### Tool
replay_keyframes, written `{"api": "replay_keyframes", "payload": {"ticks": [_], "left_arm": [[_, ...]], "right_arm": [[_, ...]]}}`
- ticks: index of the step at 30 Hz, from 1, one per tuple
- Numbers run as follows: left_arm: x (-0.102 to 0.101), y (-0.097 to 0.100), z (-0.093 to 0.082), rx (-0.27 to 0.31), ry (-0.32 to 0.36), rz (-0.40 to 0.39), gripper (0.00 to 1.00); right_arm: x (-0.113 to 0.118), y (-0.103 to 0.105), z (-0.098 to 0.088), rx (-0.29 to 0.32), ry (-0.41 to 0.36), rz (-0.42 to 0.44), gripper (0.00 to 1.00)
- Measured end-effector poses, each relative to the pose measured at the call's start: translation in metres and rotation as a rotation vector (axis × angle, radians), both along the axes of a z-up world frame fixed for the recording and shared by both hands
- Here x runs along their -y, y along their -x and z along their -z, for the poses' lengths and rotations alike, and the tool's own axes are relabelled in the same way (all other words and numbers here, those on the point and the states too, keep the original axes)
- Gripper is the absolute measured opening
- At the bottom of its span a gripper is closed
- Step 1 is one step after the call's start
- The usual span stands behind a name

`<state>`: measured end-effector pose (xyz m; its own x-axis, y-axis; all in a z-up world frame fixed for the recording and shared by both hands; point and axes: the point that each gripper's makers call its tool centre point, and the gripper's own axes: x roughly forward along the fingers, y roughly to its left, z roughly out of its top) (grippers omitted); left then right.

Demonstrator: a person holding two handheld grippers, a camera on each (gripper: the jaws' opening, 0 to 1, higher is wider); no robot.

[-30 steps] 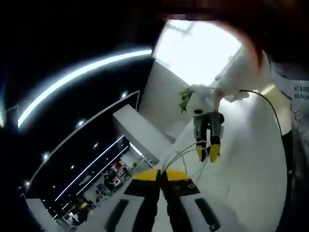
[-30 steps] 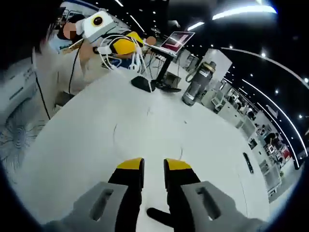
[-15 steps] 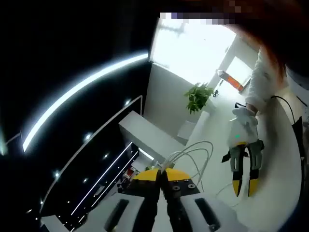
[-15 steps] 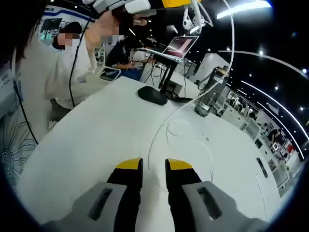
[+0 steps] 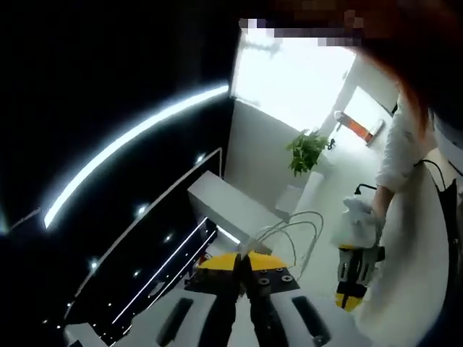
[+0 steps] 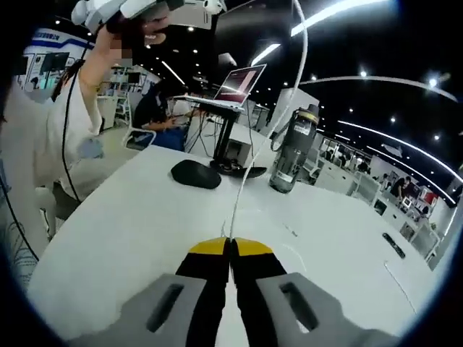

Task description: Peel open the Velcro strap on the desktop, arrange the wired earphones neatly onto it, and close the Velcro strap to secure them.

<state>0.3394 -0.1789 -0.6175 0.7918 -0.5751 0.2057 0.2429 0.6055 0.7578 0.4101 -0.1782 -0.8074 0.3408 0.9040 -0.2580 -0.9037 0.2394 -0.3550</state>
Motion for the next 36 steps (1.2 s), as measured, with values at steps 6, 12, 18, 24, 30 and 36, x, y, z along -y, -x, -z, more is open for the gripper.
{"api": "replay_keyframes", "payload": {"ticks": [6,12,18,24,30,36], "left_arm": [[0.000,-0.009,0.013,-0.014,0.024,0.003,0.07],[0.020,-0.006,-0.008,0.008,0.039,0.053,0.07],[0.051,0.008,-0.026,0.039,0.033,0.115,0.07],[0.097,-0.002,-0.028,0.055,-0.003,0.174,0.07],[0.129,-0.005,-0.041,0.072,0.000,0.226,0.07],[0.161,-0.003,-0.027,0.037,-0.005,0.287,0.07]], "right_arm": [[0.022,-0.021,-0.060,0.111,-0.134,0.097,0.04],[0.063,-0.032,-0.139,0.231,-0.234,0.189,0.04],[0.145,-0.039,-0.223,0.376,-0.304,0.344,0.04],[0.236,-0.029,-0.280,0.508,-0.333,0.480,0.04],[0.294,0.001,-0.315,0.648,-0.317,0.566,0.04],[0.316,0.025,-0.285,0.521,-0.311,0.571,0.04]]}}
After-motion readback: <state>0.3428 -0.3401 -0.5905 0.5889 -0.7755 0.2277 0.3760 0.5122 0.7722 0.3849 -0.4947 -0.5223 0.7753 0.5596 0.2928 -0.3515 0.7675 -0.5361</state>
